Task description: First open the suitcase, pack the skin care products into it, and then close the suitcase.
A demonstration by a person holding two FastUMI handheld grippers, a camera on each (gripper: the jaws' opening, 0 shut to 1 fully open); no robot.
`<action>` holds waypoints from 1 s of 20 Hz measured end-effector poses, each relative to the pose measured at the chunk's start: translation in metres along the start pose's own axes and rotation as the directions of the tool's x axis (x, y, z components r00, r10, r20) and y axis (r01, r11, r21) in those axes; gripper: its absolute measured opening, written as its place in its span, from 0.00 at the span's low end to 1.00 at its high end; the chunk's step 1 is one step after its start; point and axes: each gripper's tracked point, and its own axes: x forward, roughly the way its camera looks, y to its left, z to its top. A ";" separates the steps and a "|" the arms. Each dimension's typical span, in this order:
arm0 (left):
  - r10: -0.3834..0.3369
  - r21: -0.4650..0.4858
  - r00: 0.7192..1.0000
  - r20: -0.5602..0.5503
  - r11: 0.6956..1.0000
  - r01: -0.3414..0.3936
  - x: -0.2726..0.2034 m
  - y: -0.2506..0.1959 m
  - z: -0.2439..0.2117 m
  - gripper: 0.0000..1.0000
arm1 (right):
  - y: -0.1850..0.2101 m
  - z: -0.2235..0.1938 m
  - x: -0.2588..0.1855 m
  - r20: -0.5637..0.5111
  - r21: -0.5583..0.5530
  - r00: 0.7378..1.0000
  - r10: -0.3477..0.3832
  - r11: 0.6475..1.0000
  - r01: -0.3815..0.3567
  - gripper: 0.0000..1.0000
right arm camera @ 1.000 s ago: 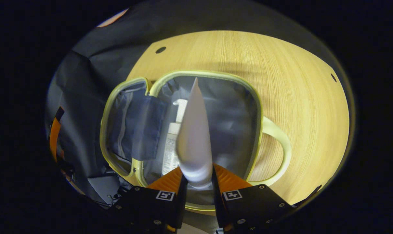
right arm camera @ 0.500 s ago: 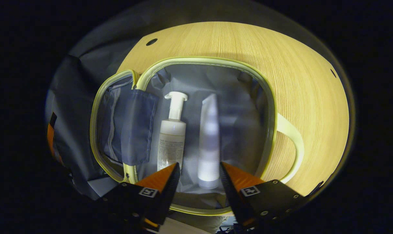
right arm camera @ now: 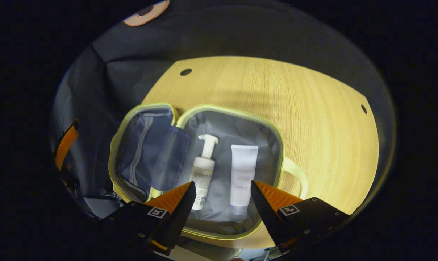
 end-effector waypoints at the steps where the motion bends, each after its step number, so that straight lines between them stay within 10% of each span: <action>1: 0.016 -0.023 1.000 0.007 1.000 -0.016 -0.002 0.011 0.001 0.99 | 0.003 0.009 -0.009 0.041 -0.007 0.999 0.003 1.000 -0.002 0.96; 10: 0.044 -0.234 0.999 0.010 0.971 -0.040 0.007 0.106 -0.028 0.99 | 0.003 0.083 -0.099 0.462 -0.046 0.882 -0.093 0.991 0.128 0.96; 20: -0.159 -0.622 0.985 -0.072 0.779 0.080 0.075 0.141 -0.142 0.99 | 0.000 0.081 -0.145 0.509 0.072 0.851 -0.128 0.992 0.106 0.96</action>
